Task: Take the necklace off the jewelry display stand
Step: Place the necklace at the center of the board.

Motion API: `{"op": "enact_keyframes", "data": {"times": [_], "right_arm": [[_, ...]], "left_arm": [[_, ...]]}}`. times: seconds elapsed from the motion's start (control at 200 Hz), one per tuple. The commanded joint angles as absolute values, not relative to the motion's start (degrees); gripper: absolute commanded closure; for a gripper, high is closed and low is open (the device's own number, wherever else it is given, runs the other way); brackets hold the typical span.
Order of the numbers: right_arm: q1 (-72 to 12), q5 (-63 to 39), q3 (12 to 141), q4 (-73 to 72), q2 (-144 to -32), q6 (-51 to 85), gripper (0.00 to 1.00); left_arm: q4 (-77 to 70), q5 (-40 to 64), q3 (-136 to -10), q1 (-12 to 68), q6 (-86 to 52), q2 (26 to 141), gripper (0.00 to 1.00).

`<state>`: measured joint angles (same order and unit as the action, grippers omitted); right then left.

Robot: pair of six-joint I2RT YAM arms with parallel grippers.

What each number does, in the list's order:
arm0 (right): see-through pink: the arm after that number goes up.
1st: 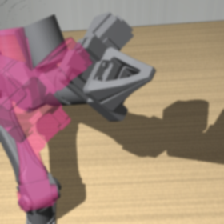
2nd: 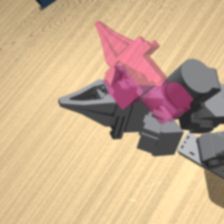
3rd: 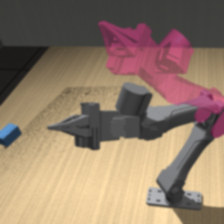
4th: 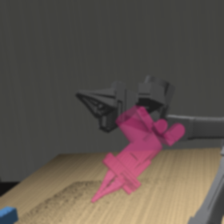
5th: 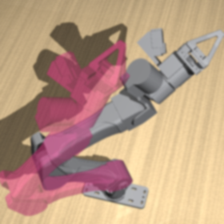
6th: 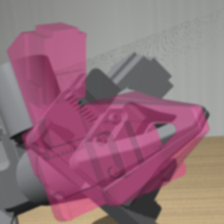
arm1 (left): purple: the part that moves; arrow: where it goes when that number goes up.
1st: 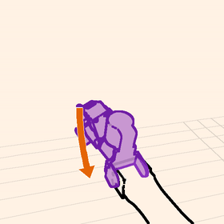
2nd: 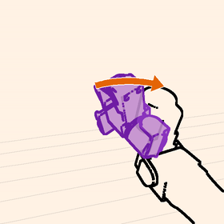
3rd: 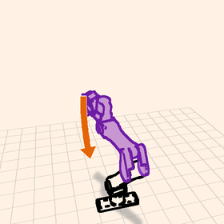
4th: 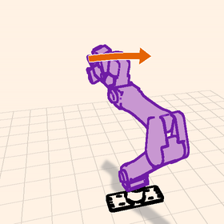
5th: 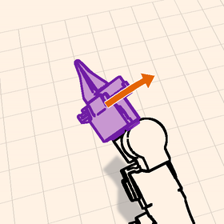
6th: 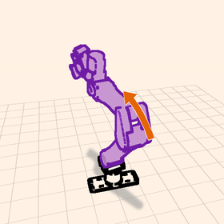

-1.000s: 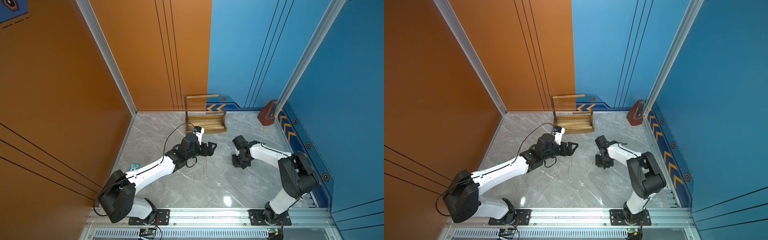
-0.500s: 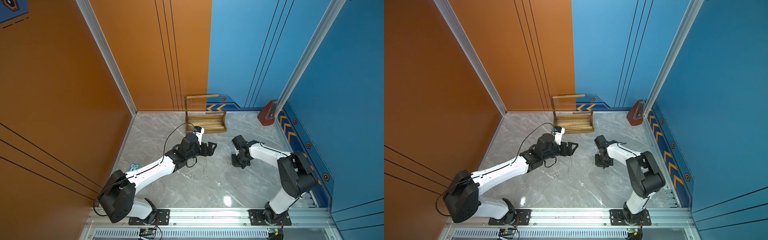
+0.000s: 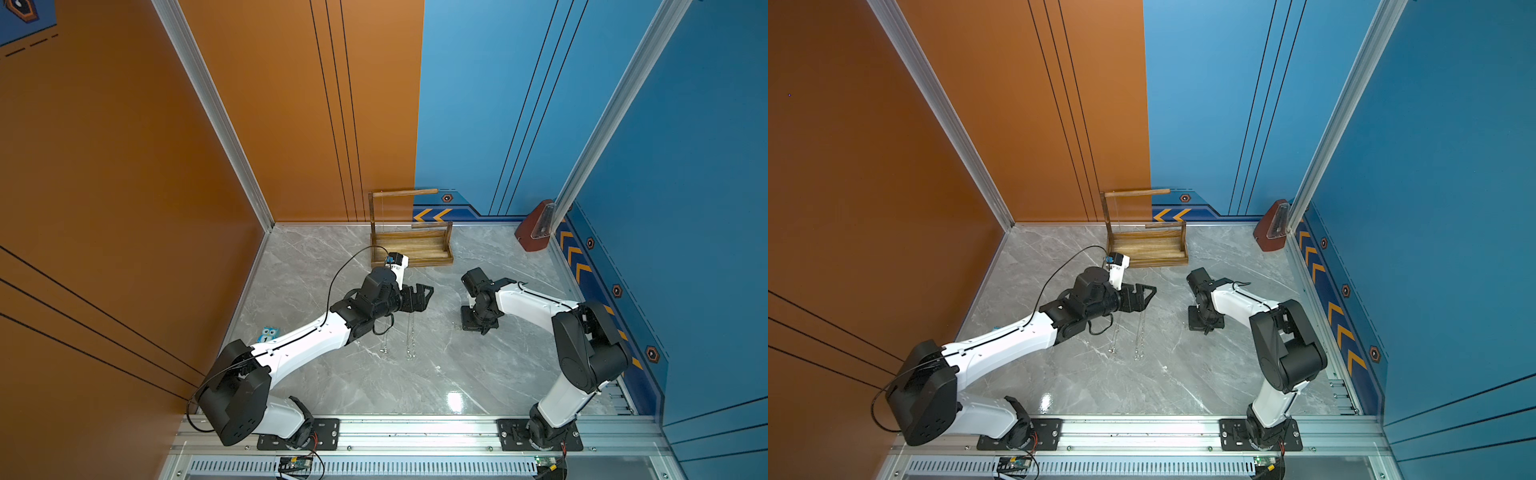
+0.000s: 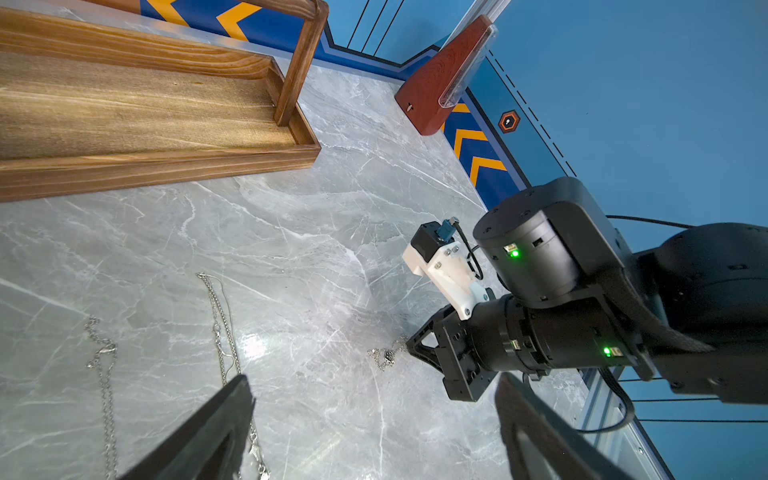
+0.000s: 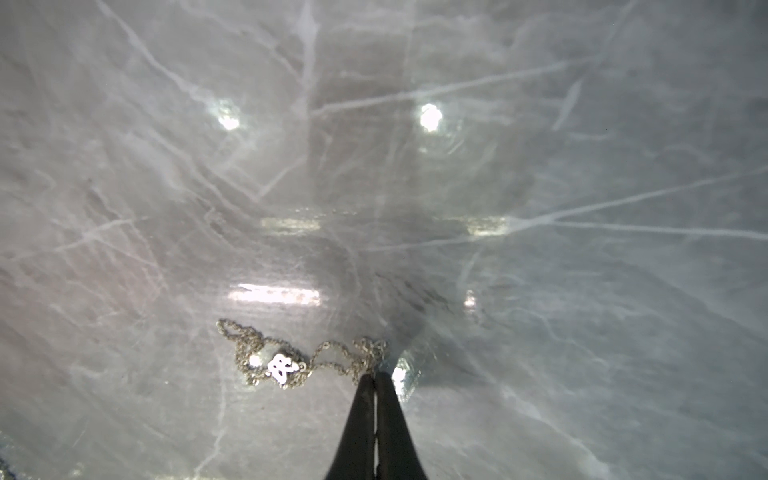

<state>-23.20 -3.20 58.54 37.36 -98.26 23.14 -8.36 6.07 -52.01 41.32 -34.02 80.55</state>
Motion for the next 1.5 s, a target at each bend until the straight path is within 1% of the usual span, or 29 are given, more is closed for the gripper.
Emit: {"op": "enact_keyframes", "data": {"times": [0.0,0.27,0.555,0.831,0.961,1.016,1.066,1.151,1.196,1.336,1.496], "right_arm": [[-22.72,-3.37,57.94,38.32,-99.76,22.32,0.99],[-22.34,-5.84,57.83,38.25,-95.67,22.65,1.0],[-21.11,-12.38,56.96,38.1,-86.79,23.76,1.0],[-19.49,-17.47,56.51,38.24,-78.3,25.22,1.0],[-19.47,-15.51,56.39,39.22,-77.9,24.35,1.0],[-20.09,-14.54,56.72,40.58,-79.87,23.16,0.92],[-21.32,-12.23,57.0,41.57,-82.02,22.31,0.81],[-22.82,-8.12,57.22,41.67,-85.43,21.83,0.74],[-23.15,-6.64,57.56,41.53,-87.14,21.8,0.68],[-24.3,-4.02,59.33,40.81,-91.46,21.71,0.65],[-24.5,-2.43,61.33,40.3,-95.91,22.42,0.66]], "left_arm": [[-8.7,4.64,-51.33,41.62,-34.29,79.51,0.07],[-8.7,4.82,-51.42,41.66,-34.1,79.61,0.07],[-8.7,6.13,-52.19,42.01,-33.05,80.45,0.07],[-8.7,9.87,-54.41,43.71,-30.38,83.73,0.05],[-8.61,10.68,-55.19,44.33,-30.05,85.33,0.05],[-8.63,10.53,-55.29,44.47,-30.04,85.43,0.05],[-8.66,10.23,-55.28,44.52,-30.03,85.25,0.05],[-8.61,9.84,-55.28,44.56,-30.02,84.86,0.05],[-8.61,9.79,-55.28,44.55,-30.05,84.53,0.05],[-8.61,9.75,-54.93,44.56,-30.12,83.94,0.05],[-8.58,9.6,-54.82,44.55,-30.14,83.84,0.05]]}}
